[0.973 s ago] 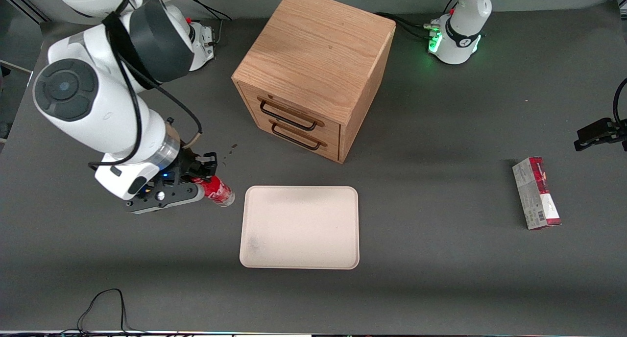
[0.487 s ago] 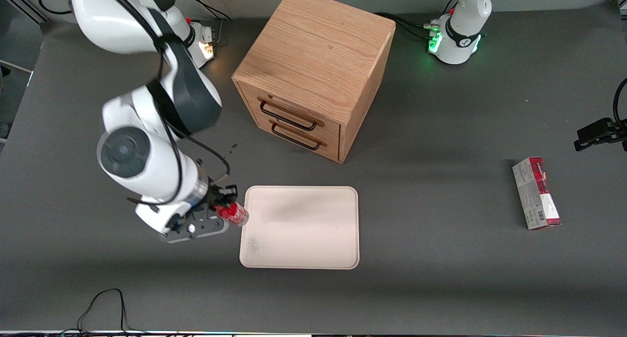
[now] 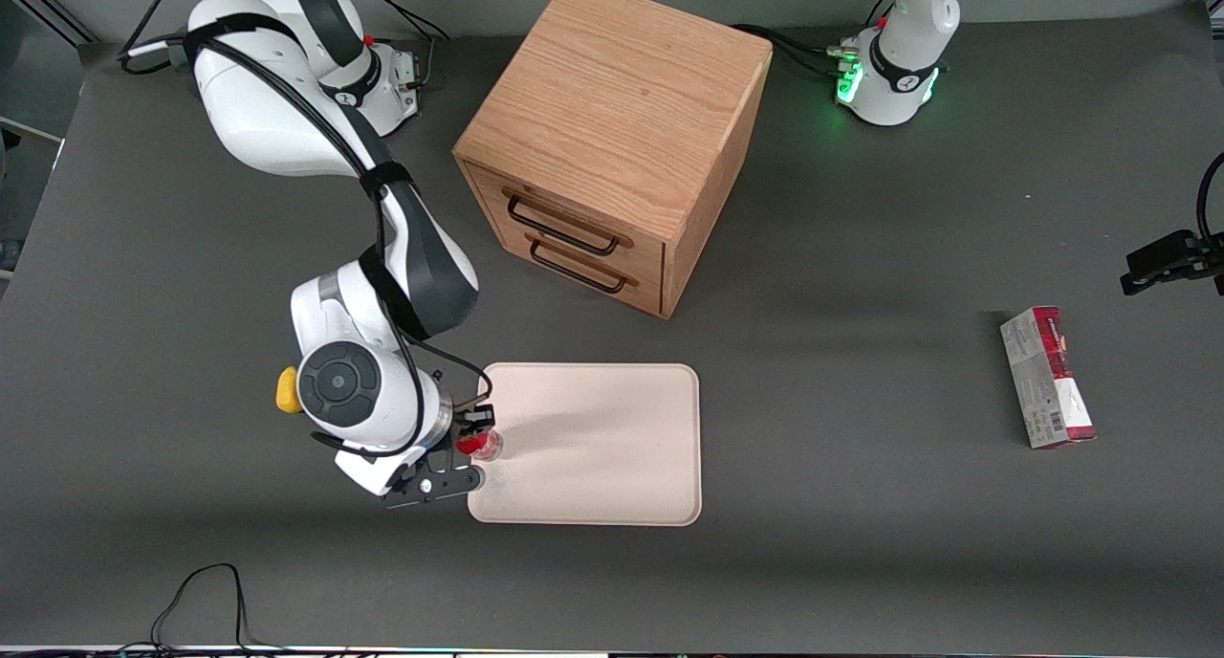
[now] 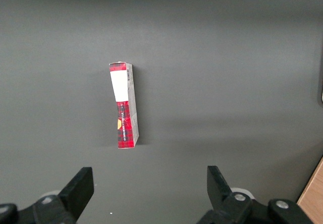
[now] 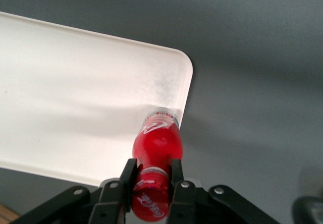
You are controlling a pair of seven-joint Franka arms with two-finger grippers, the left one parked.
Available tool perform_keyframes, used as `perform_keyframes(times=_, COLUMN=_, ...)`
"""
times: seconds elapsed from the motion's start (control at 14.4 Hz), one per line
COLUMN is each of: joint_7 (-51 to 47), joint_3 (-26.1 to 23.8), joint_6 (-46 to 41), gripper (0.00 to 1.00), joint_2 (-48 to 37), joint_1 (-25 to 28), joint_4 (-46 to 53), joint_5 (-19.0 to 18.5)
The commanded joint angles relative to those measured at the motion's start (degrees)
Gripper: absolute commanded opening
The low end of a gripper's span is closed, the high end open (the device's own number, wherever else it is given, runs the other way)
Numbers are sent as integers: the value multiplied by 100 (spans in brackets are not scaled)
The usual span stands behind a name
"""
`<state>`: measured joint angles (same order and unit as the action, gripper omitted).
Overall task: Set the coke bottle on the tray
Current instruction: 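Lower the bottle onto the tray's edge and open the right gripper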
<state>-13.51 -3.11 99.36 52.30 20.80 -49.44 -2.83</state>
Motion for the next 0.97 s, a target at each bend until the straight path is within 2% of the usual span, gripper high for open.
perform_keyframes(times=0.0, joint_7=-29, joint_3=21, joint_6=171, gripper=0, joint_2=122, joint_1=30, joint_4=119, joint_5=-95)
perform_keyframes(times=0.7, joint_7=-37, joint_3=12, joint_6=497, gripper=0, joint_2=272, joint_1=118, joint_4=84, joint_5=-95)
perform_keyframes(times=0.76, joint_7=-98, joint_3=12, joint_6=497, gripper=44, joint_2=289, joint_1=118, joint_4=84, joint_5=-95)
perform_keyframes(times=0.83, joint_7=-108, joint_3=12, joint_6=497, gripper=99, joint_2=289, joint_1=118, joint_4=75, joint_5=-95)
perform_keyframes(times=0.9, joint_7=-125, joint_3=21, joint_6=488, gripper=100, joint_2=255, joint_1=118, joint_4=84, joint_5=-95)
